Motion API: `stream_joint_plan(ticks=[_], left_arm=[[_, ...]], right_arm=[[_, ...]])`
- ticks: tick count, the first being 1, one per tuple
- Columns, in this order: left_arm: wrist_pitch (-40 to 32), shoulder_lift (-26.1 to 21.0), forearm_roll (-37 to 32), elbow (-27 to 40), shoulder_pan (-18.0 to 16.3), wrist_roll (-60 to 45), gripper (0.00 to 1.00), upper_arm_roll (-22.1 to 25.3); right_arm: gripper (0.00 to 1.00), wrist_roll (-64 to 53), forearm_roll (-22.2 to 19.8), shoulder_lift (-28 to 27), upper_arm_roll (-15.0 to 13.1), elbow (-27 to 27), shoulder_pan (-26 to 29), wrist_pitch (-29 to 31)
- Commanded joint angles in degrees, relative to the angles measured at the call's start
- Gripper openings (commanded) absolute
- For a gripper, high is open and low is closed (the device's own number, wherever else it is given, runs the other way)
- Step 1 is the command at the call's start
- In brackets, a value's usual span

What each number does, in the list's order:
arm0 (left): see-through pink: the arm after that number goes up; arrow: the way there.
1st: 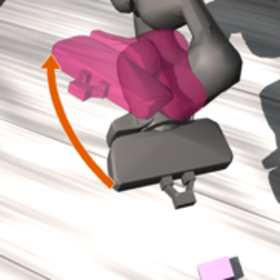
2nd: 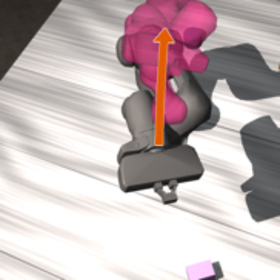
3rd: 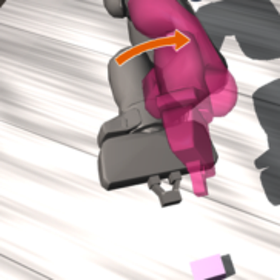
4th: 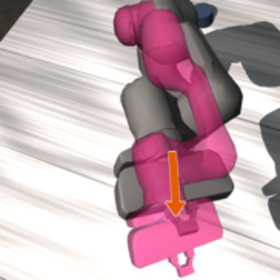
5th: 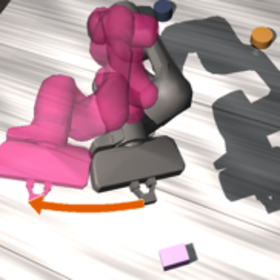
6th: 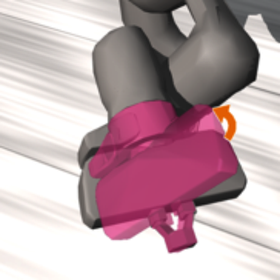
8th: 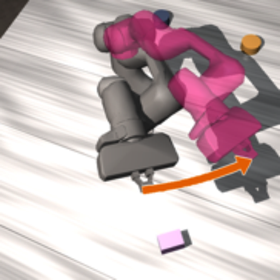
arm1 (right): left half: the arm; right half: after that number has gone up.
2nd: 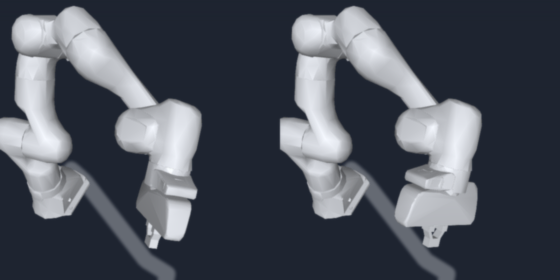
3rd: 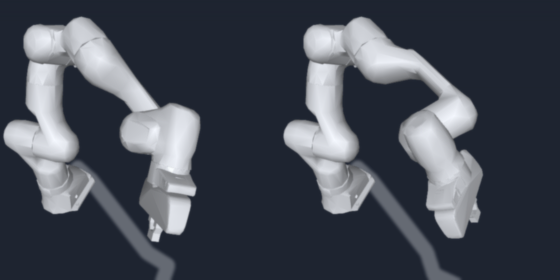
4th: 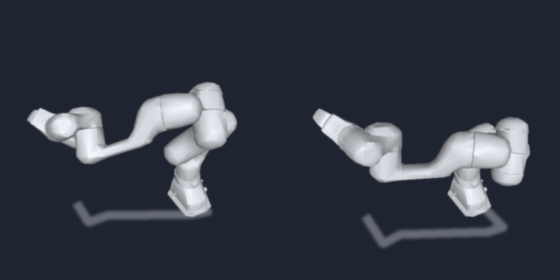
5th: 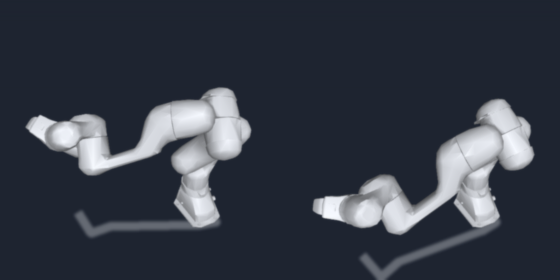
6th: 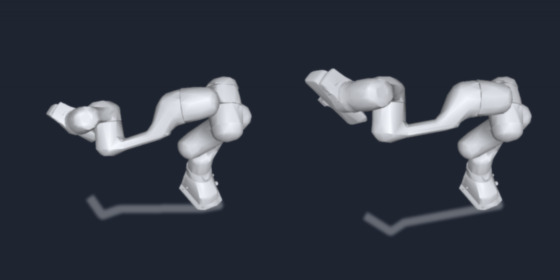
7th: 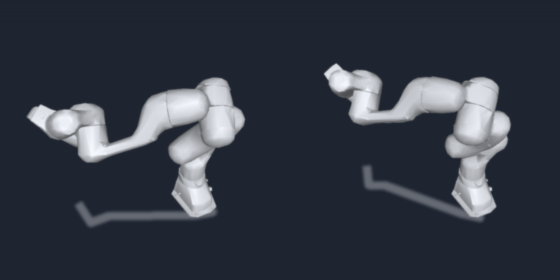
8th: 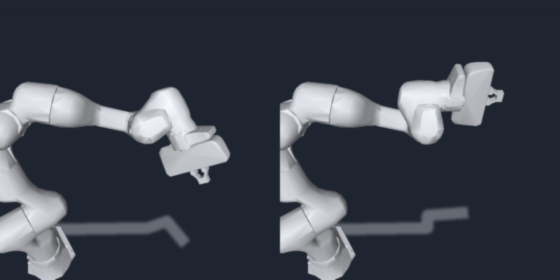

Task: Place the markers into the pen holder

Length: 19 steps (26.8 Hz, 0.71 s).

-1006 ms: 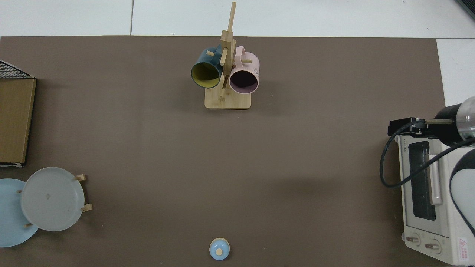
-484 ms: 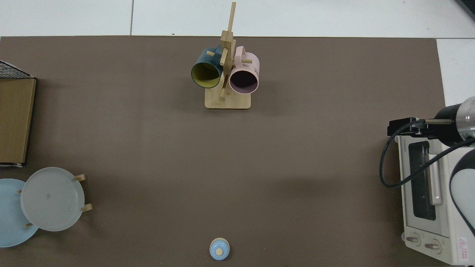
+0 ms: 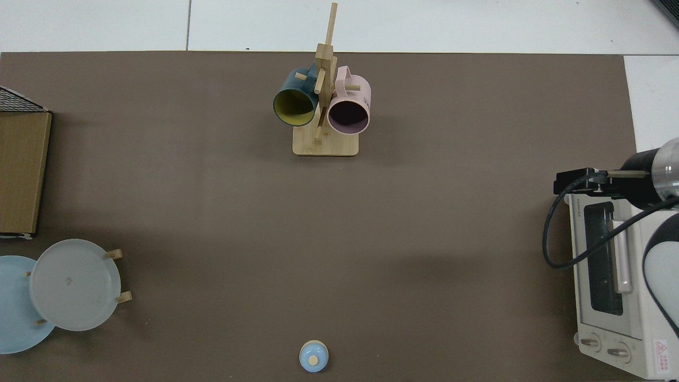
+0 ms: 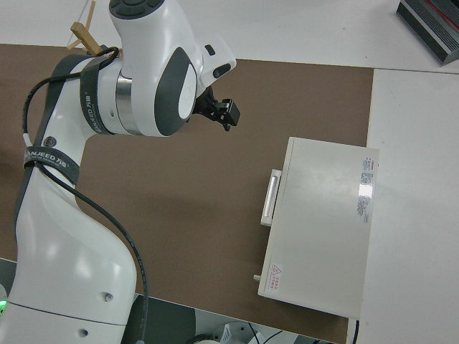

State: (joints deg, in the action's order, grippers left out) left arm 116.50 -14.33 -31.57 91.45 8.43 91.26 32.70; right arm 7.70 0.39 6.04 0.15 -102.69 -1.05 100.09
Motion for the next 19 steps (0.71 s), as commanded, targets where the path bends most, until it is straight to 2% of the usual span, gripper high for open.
stream_joint_plan(ticks=[1, 5, 8, 14, 19], left_arm=[[-3.29, -0.35, -1.65, -0.48, -0.25, -1.26, 1.0, 0.35], [-4.35, -0.18, -1.65, -1.62, 0.01, -1.26, 1.0, 0.0], [-9.25, -0.35, -1.04, -4.34, 0.45, -1.43, 1.0, -0.79], [-19.02, -0.09, -0.43, -7.42, 0.54, -5.47, 1.0, -7.46], [-22.89, 0.18, 6.42, -7.6, 0.71, -12.14, 1.0, -12.13]], right_arm=[[1.0, -1.02, 1.19, 0.91, 0.56, -0.58, 1.13, -0.51], [1.0, -1.02, 1.19, 0.91, 0.56, -0.58, 1.13, -0.51], [1.0, -1.02, 1.19, 0.91, 0.65, -0.59, 1.13, -0.51], [1.0, -1.02, 1.19, 0.91, 0.64, -0.58, 1.13, -0.51], [1.0, -1.02, 1.19, 0.91, 0.56, -0.58, 1.13, -0.51]])
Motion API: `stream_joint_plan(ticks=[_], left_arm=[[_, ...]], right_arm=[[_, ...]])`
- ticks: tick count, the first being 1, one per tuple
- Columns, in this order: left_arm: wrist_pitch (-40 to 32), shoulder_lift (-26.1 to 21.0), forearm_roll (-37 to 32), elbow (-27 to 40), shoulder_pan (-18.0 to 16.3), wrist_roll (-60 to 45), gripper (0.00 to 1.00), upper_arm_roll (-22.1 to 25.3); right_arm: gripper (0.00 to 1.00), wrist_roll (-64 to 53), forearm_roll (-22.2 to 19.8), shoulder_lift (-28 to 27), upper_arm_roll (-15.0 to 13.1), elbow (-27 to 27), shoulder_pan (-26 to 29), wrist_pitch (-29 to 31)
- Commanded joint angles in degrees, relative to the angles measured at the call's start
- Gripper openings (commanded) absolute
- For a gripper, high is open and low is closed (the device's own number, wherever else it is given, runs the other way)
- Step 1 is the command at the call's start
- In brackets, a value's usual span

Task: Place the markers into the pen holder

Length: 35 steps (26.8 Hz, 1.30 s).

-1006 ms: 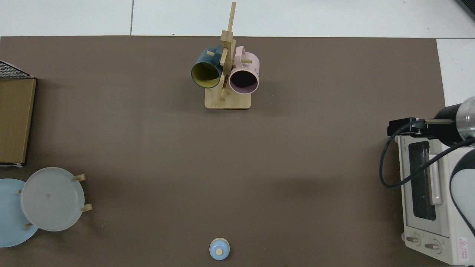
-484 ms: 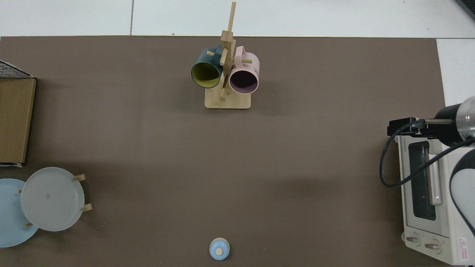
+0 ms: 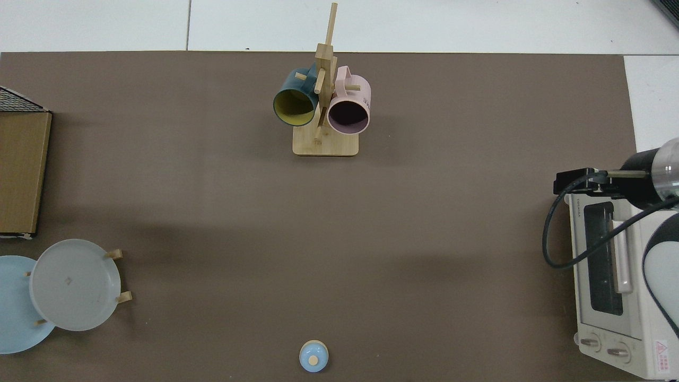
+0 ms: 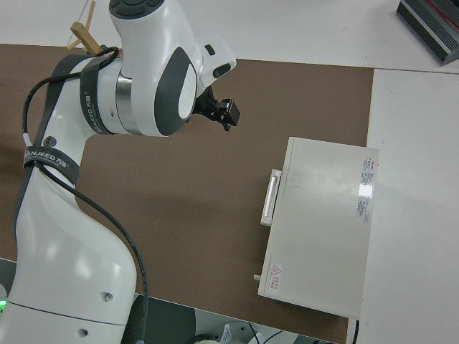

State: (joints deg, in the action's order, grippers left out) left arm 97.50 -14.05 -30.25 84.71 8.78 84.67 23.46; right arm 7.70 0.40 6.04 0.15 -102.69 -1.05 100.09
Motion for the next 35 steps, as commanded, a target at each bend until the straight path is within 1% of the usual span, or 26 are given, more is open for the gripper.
stream_joint_plan(ticks=[1, 4, 7, 12, 16, 19, 22, 27, 30, 33, 35], left_arm=[[-4.24, -0.01, 7.03, -0.77, 0.44, -7.66, 1.0, -3.5], [-5.21, 1.13, 12.66, 0.37, 0.62, -14.43, 1.0, -4.99], [-6.35, 1.48, 16.27, 1.51, 0.62, -19.53, 1.0, -7.1], [-6.44, 2.27, 19.17, 2.22, 0.53, -27.62, 1.0, -11.67], [-5.92, 2.18, 20.76, 2.04, 0.01, -31.58, 1.0, -15.27], [-6.09, 2.18, 21.55, 1.78, -1.22, -38.5, 1.0, -19.05], [-7.58, 2.27, 21.64, 1.51, -2.89, -46.34, 1.0, -23.79], [-8.38, 3.15, 21.46, 1.6, -7.28, -59.07, 1.0, -31.0], [-8.38, 3.15, 21.99, 1.51, -9.66, -64.1, 1.0, -34.34], [-8.38, 3.41, 22.25, 1.25, -10.37, -68.66, 1.0, -36.28], [-8.73, 3.5, 22.6, 1.08, -9.58, -72.62, 1.0, -35.59]], right_arm=[[1.0, -1.02, 1.18, 0.9, 0.64, -0.58, 1.13, -0.51], [1.0, -1.02, 1.18, 0.9, 0.56, -0.58, 1.13, -0.51], [1.0, -1.02, 1.18, 0.9, 0.56, -0.58, 1.13, -0.51], [1.0, -1.02, 1.18, 0.9, 0.56, -0.58, 1.13, -0.51], [1.0, -1.02, 1.18, 0.9, 0.56, -0.58, 1.13, -0.51], [1.0, -1.02, 1.18, 0.9, 0.56, -0.58, 1.13, -0.51], [1.0, -1.02, 1.18, 0.9, 0.56, -0.58, 1.13, -0.51], [1.0, -1.02, 1.18, 0.9, 0.64, -0.58, 1.13, -0.51], [1.0, -1.02, 1.18, 0.9, 0.64, -0.58, 1.13, -0.51], [1.0, -1.02, 1.18, 0.9, 0.64, -0.58, 1.13, -0.51], [1.0, -1.02, 1.18, 0.9, 0.56, -0.58, 1.13, -0.51]])
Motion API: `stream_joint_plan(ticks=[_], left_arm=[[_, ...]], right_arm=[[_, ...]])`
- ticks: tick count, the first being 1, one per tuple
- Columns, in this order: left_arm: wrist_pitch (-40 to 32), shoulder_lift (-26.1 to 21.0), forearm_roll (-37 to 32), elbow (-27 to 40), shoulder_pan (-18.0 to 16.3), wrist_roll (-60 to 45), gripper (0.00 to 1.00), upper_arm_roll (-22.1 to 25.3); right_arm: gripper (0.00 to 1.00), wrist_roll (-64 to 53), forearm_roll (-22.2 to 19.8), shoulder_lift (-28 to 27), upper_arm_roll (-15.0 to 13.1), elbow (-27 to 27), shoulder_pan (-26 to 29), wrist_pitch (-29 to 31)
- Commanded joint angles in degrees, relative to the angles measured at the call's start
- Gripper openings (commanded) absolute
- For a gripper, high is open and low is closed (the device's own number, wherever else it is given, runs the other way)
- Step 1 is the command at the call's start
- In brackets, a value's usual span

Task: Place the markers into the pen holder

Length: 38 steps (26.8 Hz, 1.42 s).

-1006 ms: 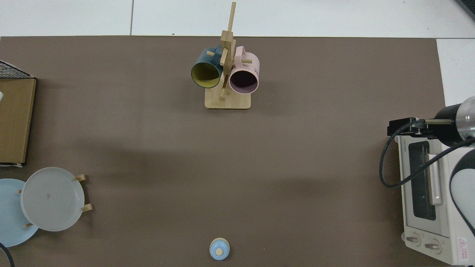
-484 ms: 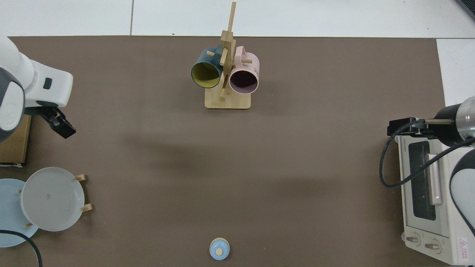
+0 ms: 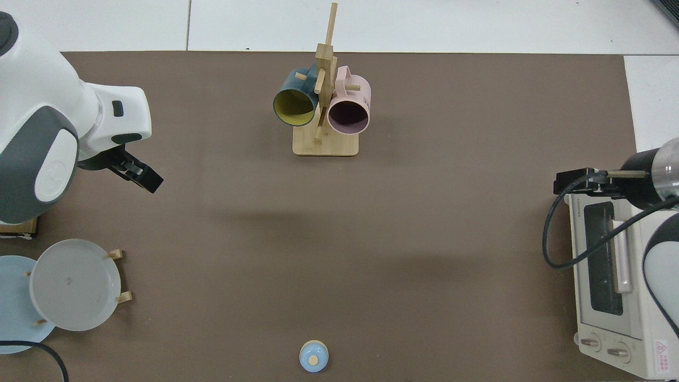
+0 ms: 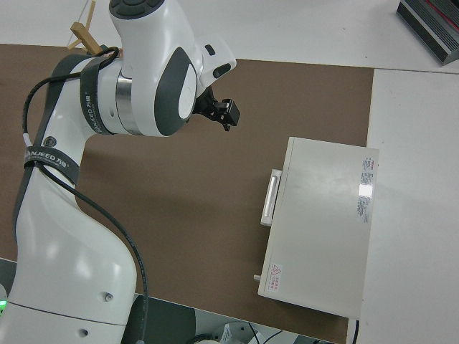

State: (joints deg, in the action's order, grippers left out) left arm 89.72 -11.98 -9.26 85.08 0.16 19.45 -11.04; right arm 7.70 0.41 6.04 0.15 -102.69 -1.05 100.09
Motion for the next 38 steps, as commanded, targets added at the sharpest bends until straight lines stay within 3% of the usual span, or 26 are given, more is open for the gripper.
stream_joint_plan(ticks=[1, 4, 7, 12, 19, 23, 38], left_arm=[[-1.03, 1.43, 2.04, -0.08, -0.69, -8.54, 1.0, -0.65], [-2.09, 1.26, 6.95, -2.55, -0.95, -9.51, 1.0, 0.49], [-2.0, 1.34, 10.92, -2.99, 0.09, -9.87, 1.0, 5.92], [-2.26, 4.93, 10.66, -2.37, 5.37, -11.88, 1.0, 13.14], [-0.6, 11.27, 10.57, 5.0, 5.2, -12.5, 1.0, 13.85], [3.79, 14.08, 10.57, 10.19, 5.11, -12.24, 1.0, 13.76], [6.35, 13.12, 10.66, 10.2, 5.11, -11.97, 1.0, 13.76]], right_arm=[[1.0, -1.02, 1.17, 0.9, 0.64, -0.58, 1.13, -0.51], [1.0, -1.02, 1.17, 0.9, 0.56, -0.58, 1.13, -0.51], [1.0, -1.02, 1.17, 0.9, 0.56, -0.58, 1.13, -0.51], [1.0, -1.02, 1.17, 0.9, 0.64, -0.58, 1.13, -0.51], [1.0, -1.02, 1.17, 0.9, 0.56, -0.58, 1.13, -0.43], [1.0, -1.02, 1.17, 0.9, 0.64, -0.58, 1.13, -0.51], [1.0, -1.02, 1.17, 0.9, 0.56, -0.58, 1.13, -0.51]])
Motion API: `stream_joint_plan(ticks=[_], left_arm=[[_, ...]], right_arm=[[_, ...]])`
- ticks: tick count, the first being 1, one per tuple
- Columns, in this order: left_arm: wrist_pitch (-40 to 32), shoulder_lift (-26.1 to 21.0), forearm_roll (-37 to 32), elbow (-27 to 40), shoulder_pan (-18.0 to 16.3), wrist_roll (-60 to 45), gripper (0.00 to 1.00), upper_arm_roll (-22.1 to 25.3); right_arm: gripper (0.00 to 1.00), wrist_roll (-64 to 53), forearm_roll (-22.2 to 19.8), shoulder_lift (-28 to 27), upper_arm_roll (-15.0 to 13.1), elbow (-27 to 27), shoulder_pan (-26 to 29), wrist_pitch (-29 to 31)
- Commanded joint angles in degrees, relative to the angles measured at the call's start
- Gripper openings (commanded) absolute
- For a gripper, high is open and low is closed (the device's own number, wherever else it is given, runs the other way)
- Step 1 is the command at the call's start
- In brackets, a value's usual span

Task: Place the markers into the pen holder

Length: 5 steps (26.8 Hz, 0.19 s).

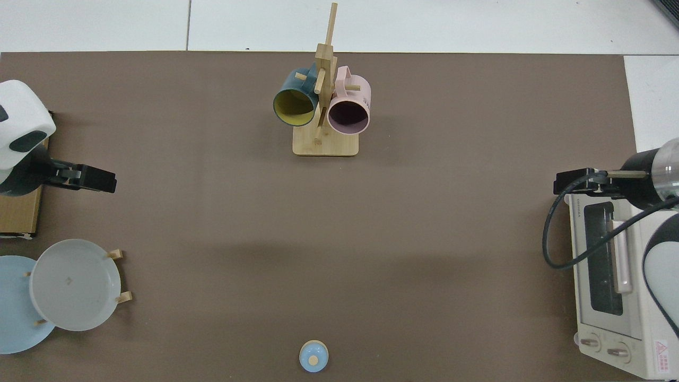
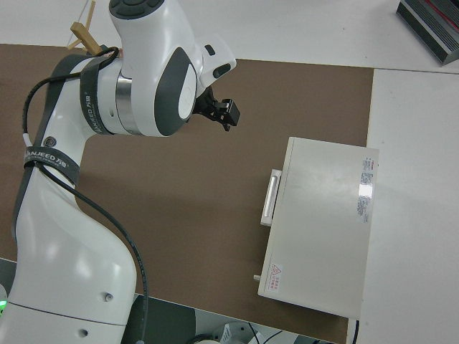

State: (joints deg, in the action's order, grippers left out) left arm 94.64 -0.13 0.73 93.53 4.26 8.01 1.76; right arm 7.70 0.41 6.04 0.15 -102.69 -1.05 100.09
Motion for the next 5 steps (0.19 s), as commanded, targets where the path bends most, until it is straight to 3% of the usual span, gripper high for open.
stream_joint_plan(ticks=[1, 5], left_arm=[[1.43, 1.27, 0.68, 1.75, 1.01, -0.54, 1.0, 1.06], [1.34, 1.27, 0.68, 1.83, 1.01, -0.62, 1.0, 1.06]], right_arm=[[1.0, -1.02, 1.17, 0.9, 0.64, -0.58, 1.13, -0.51], [1.0, -1.02, 1.17, 0.9, 0.56, -0.58, 1.13, -0.51]])
